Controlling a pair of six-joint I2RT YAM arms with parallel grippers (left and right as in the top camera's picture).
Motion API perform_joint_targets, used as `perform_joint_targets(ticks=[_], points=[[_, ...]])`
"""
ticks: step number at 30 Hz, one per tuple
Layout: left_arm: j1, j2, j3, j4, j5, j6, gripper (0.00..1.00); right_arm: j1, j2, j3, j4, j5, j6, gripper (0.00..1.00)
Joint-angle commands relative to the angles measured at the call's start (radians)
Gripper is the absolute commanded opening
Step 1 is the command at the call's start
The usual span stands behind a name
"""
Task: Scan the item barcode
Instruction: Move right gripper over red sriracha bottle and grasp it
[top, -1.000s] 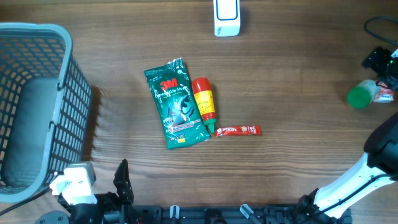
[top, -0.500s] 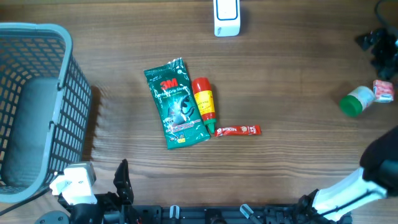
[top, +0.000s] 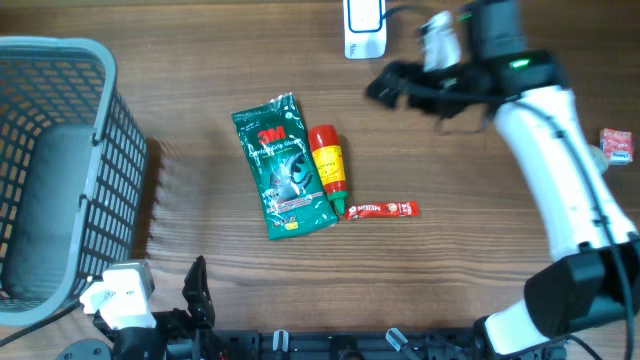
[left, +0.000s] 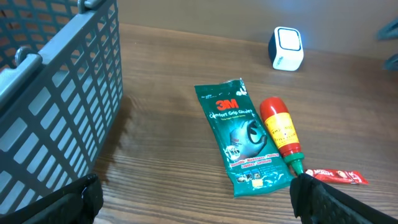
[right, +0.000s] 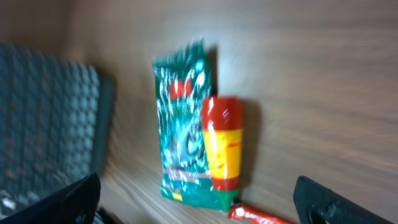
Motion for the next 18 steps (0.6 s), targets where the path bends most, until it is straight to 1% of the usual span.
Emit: perform_joint_targets(ticks=[1,3,5,8,10,12,13,14,18], points=[[0.005,-0.006,0.001,0.003,0.011,-0.013,1.0,0.179,-0.002,-0.116,0.056,0.15,-0.018,1.0],[0.005,-0.006,0.001,0.003,0.012,-0.013,1.0,0.273,0.003,-0.227,0.189,0.206,-0.018,1.0],[0.005,-0.006,0.001,0.003,0.012,-0.013,1.0,0.345,0.015,-0.325,0.328,0.308,-0.006,1.0],[0.005,-0.006,0.001,0.003,0.012,-0.013,1.0,0.414,0.039,-0.409,0.485,0.572,0.09,1.0],[0.005,-0.006,0.001,0.003,0.011,-0.013,1.0,0.432,0.067,-0.415,0.522,0.752,0.146,1.0],[0.005,-0.006,0.001,0.003,0.011,-0.013,1.0,0.433,0.103,-0.415,0.546,0.787,0.148,0.98],[0.005,-0.006,0.001,0.003,0.012,-0.013,1.0,0.433,0.124,-0.415,0.555,0.787,0.147,0.94],[0.005,-0.006,0.001,0.003,0.012,-0.013,1.0,0.434,0.14,-0.415,0.561,0.787,0.146,0.93],[0.005,-0.006,0.001,0.003,0.011,-0.013,1.0,0.467,0.22,-0.415,0.58,0.797,0.075,0.92]])
